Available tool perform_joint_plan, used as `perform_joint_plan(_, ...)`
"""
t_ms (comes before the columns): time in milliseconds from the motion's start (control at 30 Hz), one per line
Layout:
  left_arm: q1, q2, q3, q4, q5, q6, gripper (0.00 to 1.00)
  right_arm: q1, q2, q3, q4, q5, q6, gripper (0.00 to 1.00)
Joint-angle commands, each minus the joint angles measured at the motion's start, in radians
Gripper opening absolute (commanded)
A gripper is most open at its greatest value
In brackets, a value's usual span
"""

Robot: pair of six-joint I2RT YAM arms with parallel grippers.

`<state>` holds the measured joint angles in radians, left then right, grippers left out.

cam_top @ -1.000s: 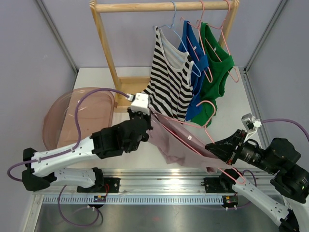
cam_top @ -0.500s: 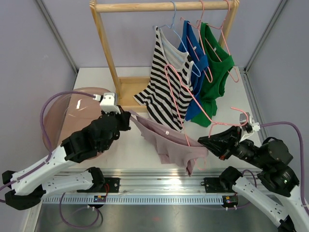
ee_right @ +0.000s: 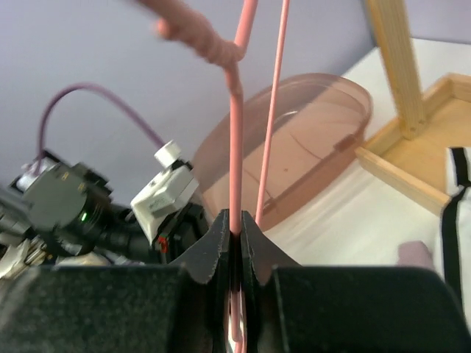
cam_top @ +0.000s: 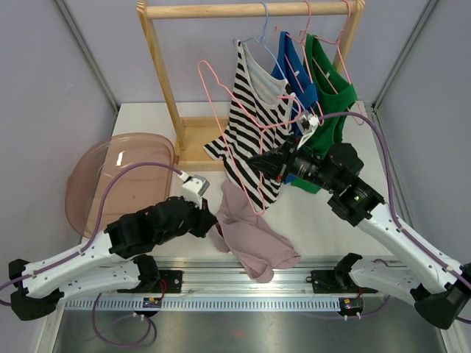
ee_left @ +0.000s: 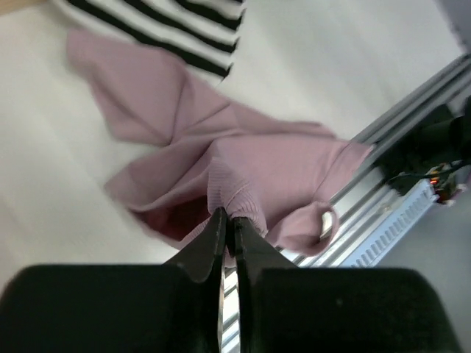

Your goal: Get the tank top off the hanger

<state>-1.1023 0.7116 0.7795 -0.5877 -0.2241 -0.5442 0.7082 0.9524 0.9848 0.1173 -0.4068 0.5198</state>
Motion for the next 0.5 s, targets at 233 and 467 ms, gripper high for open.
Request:
perform_joint_plan(233,-0.014,0.031,0.207,-0.377,-0.273,-0.152,0.99,0.022,0.247,0.475,-0.534,0.45,-0.142,0.0)
perform_joint_plan(467,-0.022,-0.014,0.276,-0.452,-0.348,-0.093,0.99,0.033,0.555,0.917,-0.79,0.586,-0.266,0.0)
